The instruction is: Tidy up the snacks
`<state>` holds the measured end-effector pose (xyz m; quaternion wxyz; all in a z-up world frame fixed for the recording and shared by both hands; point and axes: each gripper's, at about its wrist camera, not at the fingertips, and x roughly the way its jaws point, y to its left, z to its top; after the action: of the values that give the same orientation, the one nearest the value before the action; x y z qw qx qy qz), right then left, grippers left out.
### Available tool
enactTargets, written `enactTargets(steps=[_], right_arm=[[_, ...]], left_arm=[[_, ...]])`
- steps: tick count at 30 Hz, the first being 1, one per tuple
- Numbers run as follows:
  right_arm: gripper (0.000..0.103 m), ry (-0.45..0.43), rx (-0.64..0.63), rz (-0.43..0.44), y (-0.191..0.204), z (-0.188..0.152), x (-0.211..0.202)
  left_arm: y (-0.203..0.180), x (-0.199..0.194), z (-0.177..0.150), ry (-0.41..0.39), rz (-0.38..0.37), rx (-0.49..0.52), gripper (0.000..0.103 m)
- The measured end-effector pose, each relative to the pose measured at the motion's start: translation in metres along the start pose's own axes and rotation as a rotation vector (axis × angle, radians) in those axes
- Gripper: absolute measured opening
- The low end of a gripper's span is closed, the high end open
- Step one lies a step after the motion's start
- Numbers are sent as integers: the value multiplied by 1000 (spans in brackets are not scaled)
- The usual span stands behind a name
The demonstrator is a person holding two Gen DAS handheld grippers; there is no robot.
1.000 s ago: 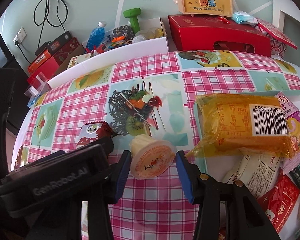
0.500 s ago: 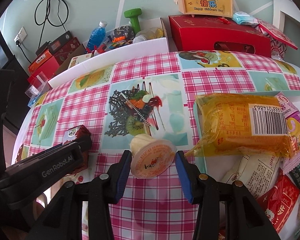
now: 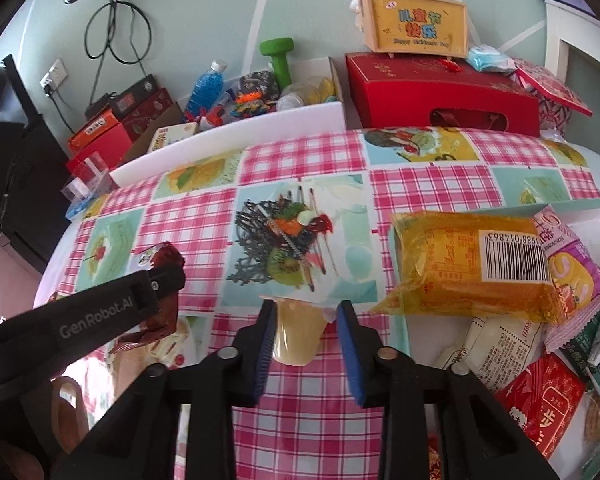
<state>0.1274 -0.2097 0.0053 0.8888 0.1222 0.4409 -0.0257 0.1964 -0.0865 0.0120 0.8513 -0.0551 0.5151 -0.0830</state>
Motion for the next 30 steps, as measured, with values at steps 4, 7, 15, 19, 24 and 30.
enactTargets(steps=[4,7,15,19,24,30], right_arm=[[32,12,9,9,-3,-1,2],[33,18,13,7,-6,-2,4],[59,14,-7,0,-2,-2,9],[59,21,-21,-11,0,-1,18],[59,14,-24,-21,3,1,31],[47,7,-38,-23,9,-1,34]], left_arm=[[5,-1,-1,11,2,-7,41],[13,8,-4,51,13,-26,41],[32,15,-8,80,9,-71,41],[33,16,-8,85,-3,-74,41],[30,20,-6,94,-15,-67,41],[31,22,-6,99,-16,-73,41]])
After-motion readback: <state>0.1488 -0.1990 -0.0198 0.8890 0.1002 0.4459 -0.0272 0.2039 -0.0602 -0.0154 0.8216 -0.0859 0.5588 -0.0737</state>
